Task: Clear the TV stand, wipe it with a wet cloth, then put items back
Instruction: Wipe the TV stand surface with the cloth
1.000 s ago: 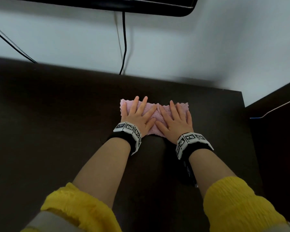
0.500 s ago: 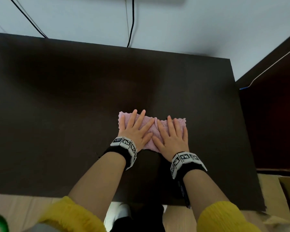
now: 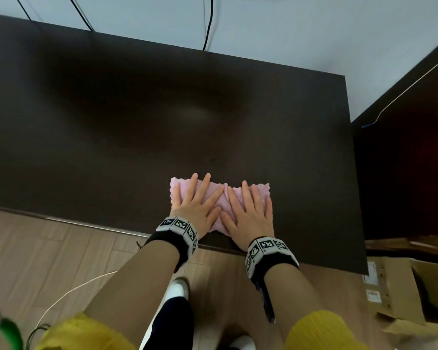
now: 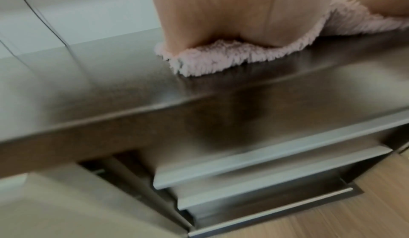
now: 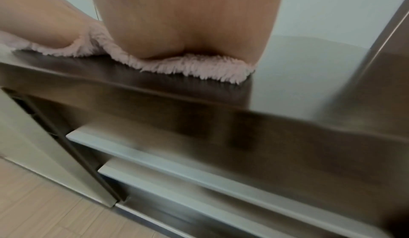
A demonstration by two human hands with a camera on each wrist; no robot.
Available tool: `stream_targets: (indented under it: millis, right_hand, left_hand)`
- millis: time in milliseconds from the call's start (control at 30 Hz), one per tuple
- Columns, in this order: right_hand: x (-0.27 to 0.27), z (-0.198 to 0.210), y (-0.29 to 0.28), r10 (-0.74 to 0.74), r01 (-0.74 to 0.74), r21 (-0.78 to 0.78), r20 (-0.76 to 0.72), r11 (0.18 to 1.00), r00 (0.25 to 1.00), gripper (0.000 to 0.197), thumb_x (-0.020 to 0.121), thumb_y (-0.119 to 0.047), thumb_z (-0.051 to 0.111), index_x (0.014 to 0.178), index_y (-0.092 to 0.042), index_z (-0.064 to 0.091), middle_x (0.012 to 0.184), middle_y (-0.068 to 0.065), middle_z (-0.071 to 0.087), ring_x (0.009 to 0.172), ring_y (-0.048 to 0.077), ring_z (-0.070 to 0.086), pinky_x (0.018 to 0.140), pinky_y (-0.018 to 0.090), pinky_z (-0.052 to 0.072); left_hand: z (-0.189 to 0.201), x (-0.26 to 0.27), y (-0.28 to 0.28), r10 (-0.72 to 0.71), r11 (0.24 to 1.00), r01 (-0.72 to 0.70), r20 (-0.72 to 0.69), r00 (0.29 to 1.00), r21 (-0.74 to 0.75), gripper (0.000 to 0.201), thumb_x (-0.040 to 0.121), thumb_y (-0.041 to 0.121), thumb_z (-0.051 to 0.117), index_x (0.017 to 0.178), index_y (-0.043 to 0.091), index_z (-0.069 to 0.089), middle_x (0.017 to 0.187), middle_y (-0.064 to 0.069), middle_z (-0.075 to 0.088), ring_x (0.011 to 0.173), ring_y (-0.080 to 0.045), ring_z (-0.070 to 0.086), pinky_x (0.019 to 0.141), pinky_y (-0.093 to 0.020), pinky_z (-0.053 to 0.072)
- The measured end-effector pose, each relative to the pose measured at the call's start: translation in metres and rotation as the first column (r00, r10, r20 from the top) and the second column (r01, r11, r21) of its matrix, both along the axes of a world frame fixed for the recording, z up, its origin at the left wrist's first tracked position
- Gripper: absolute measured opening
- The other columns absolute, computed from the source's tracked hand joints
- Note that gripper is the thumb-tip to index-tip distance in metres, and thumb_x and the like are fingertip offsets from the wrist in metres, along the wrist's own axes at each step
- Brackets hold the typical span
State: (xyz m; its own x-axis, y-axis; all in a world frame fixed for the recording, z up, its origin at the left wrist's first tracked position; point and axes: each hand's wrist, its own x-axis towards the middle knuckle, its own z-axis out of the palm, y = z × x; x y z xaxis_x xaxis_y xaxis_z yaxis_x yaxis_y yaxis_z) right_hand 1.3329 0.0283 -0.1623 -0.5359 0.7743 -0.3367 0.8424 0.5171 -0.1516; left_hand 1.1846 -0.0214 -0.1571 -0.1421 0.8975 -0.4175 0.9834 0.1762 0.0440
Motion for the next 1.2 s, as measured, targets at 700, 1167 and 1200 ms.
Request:
stream_targets:
  millis: [700,1167,1200]
  right_hand:
    - [0.094,0.000,0.001,-0.172,0.178,-0.089,0.067,0.980,0.983,0.072,0.098,-0.048,0.027,0.146,-0.027,-0.022,0.149,-0.002,-0.037,0.134,0.015,-0.034,0.114,0.046,-0.017]
    - [0.052,0.003,0.208,-0.093,0.098,-0.060,0.079,0.993,0.993,0.081,0.093,-0.051,0.036,0.149,-0.025,-0.015,0.157,0.003,-0.025,0.144,0.022,-0.023,0.118,0.050,-0.008]
    - [0.049,0.003,0.226,-0.088,0.092,-0.046,0.079,0.995,0.993,0.081,0.092,-0.051,0.036,0.149,-0.026,-0.016,0.157,0.003,-0.024,0.144,0.022,-0.022,0.118,0.050,-0.006]
  left_hand:
    - [-0.007,0.123,0.025,-0.025,0.999,0.025,-0.008,1.000,0.021,0.062,0.099,0.047,0.013,0.149,0.024,-0.016,0.158,-0.002,-0.019,0.145,-0.024,-0.019,0.115,-0.058,0.002]
    - [-0.051,0.073,0.235,-0.047,0.999,0.047,0.042,0.998,0.000,0.072,0.082,0.045,-0.018,0.148,0.019,-0.018,0.158,-0.006,-0.019,0.143,-0.030,-0.026,0.114,-0.057,-0.001]
    - [-0.049,0.071,0.252,-0.041,0.999,0.041,0.041,0.998,0.000,0.071,0.083,0.046,-0.017,0.148,0.020,-0.017,0.158,-0.006,-0.020,0.142,-0.029,-0.027,0.114,-0.058,-0.003]
